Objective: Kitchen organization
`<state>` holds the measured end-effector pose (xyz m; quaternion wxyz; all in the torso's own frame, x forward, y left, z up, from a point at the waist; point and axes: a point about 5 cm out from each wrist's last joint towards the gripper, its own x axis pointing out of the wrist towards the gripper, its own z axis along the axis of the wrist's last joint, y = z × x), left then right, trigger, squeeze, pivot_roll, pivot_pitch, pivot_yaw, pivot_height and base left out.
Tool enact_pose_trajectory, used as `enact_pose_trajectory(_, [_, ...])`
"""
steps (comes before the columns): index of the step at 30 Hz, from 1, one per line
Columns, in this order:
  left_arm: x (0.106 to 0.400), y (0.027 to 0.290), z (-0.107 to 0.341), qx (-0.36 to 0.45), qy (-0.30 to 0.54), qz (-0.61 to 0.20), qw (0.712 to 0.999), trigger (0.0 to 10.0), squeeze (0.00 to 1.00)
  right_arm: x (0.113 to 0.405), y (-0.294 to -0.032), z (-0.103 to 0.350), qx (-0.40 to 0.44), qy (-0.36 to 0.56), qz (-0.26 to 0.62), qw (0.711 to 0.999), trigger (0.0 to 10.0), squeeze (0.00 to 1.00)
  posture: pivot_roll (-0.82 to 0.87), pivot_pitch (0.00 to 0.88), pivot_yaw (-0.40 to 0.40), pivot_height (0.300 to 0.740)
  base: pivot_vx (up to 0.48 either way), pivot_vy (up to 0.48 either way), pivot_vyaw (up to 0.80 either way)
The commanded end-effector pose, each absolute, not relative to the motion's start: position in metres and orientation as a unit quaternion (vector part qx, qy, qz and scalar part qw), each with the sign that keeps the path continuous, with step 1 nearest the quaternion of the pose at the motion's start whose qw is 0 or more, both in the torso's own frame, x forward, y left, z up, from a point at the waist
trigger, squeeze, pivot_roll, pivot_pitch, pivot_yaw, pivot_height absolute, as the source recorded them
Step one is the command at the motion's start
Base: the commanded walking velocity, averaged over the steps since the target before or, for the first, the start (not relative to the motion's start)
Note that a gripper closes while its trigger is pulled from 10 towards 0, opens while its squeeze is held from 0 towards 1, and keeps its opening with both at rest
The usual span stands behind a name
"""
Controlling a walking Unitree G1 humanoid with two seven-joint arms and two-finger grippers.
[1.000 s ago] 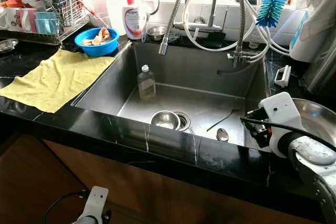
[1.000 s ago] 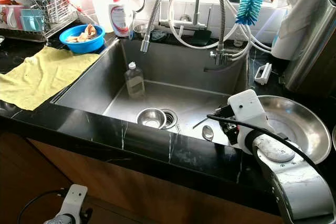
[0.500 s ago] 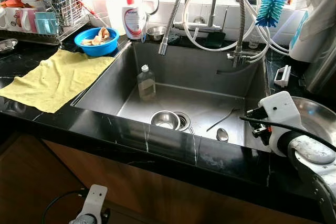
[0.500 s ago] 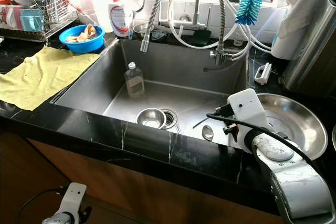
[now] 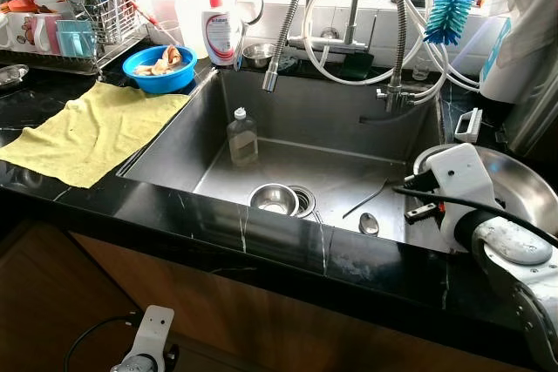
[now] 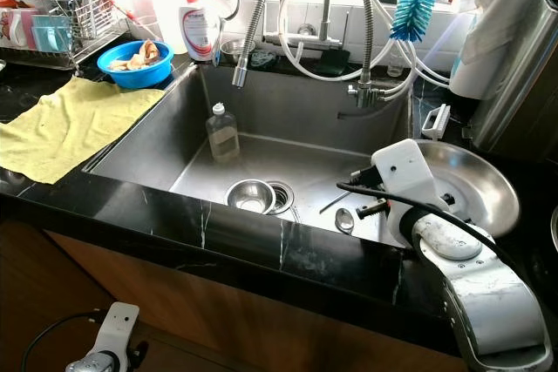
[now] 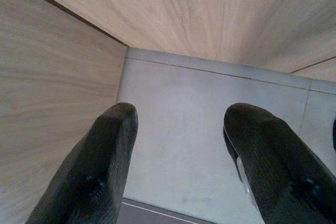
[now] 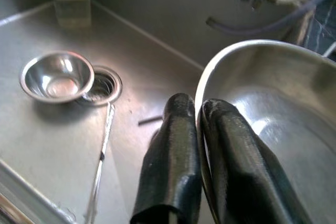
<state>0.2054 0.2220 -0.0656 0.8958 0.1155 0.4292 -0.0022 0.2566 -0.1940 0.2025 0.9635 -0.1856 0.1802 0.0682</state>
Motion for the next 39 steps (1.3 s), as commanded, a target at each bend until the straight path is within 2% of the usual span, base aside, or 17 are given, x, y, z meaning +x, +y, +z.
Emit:
enact_pose_trajectory(1, [0.205,0.224,-0.066,0.112,0.436,0.003,0.893,10.0,0.00,0.257,-0.191,0.207,-0.182,0.168,0.075,0.966,0.0,0.00,-0.21,0.000,0.049,0.740,0.000,0.000,0.00])
enact_pose_trajectory(13, [0.204,0.223,-0.067,0.109,0.434,0.013,0.894,10.0,0.00,0.266,-0.177,0.230,-0.166,0.101,0.102,0.976,0.0,0.00,-0.21,0.000,0.036,0.740,0.000,0.000,0.00])
enact_pose_trajectory(19, [0.201,0.222,-0.068,0.106,0.436,0.013,0.894,10.0,0.00,0.270,-0.171,0.244,-0.132,0.061,0.113,0.983,0.0,0.00,-0.21,0.000,0.032,0.740,0.000,0.000,0.00])
enact_pose_trajectory(29, [0.201,0.221,-0.068,0.105,0.434,0.016,0.895,10.0,0.00,0.277,-0.164,0.250,-0.103,0.036,0.130,0.985,0.0,0.00,-0.21,0.000,0.032,0.740,0.000,0.000,0.00])
enact_pose_trajectory(36, [0.203,0.222,-0.068,0.106,0.433,0.017,0.895,10.0,0.00,0.292,-0.157,0.256,-0.070,0.005,0.143,0.987,0.0,0.00,-0.21,0.000,0.033,0.740,0.000,0.000,0.00])
enact_pose_trajectory(37, [0.203,0.222,-0.068,0.106,0.433,0.017,0.895,10.0,0.00,0.295,-0.158,0.255,-0.062,0.005,0.141,0.988,2.2,0.00,-0.21,0.000,0.033,0.740,0.000,0.000,0.00])
enact_pose_trajectory(38, [0.203,0.221,-0.068,0.106,0.432,0.017,0.895,10.0,0.00,0.297,-0.158,0.252,-0.059,0.007,0.139,0.988,10.0,0.00,-0.21,0.000,0.034,0.740,0.000,0.000,0.00])
enact_pose_trajectory(39, [0.203,0.221,-0.068,0.106,0.432,0.016,0.895,10.0,0.00,0.302,-0.158,0.247,-0.050,0.014,0.141,0.989,10.0,0.00,-0.21,0.000,0.034,0.740,0.000,0.000,0.00])
